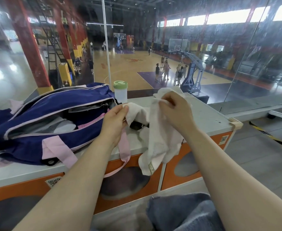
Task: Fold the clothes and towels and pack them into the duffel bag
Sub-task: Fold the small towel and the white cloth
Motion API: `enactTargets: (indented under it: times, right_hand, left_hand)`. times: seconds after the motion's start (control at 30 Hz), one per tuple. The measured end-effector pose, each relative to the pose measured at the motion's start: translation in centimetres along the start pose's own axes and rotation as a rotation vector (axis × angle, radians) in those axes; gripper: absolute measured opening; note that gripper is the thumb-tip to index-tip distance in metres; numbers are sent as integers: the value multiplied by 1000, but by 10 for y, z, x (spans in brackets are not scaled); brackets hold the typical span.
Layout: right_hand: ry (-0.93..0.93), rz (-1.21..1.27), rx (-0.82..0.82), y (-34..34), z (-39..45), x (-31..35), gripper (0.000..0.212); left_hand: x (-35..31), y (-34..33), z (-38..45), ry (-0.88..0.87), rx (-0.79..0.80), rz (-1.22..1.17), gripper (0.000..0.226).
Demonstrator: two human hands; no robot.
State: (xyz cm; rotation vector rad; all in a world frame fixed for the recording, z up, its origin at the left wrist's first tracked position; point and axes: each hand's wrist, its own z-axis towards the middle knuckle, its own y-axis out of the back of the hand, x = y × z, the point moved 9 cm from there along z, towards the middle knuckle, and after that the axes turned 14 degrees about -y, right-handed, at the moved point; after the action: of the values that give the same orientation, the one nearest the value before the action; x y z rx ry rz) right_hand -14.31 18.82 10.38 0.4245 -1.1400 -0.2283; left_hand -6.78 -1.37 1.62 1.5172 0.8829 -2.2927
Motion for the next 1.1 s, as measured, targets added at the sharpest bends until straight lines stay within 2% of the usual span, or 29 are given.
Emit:
enactTargets:
  times: [0.1, 0.17, 0.33, 0.6, 0.73, 0.93, 1.0, 1.1]
  right_hand:
    - [104, 5, 187, -28, -15, 19, 5]
    - [128, -1, 221, -39, -21, 24, 3]
    - [80, -4, 175, -43, -22, 22, 4]
    - [28, -76, 122, -41, -19, 15, 6]
    - [53, -106, 116, -40, -21, 19, 8]
    - [65, -140, 155, -43, -19, 19, 9]
    - [73, -150, 204, -44, -17, 15, 16]
    - [43, -184, 338, -41, -13, 3, 42]
  left_hand:
    - [-8, -10, -1, -45, 42, 15, 23]
    - [-14, -16, -5, -70, 84, 27, 24]
    - [-19, -26, -12, -93, 170, 68, 28]
    - [-19, -28, -17, -73, 169, 67, 33]
    - [-22, -29, -17, -137, 228, 121, 21]
    - [-33, -34, -20, -249, 235, 280, 21]
    - [-38, -31, -18, -280, 218, 351, 20]
    - [-51, -21, -11, -308, 147, 401, 20]
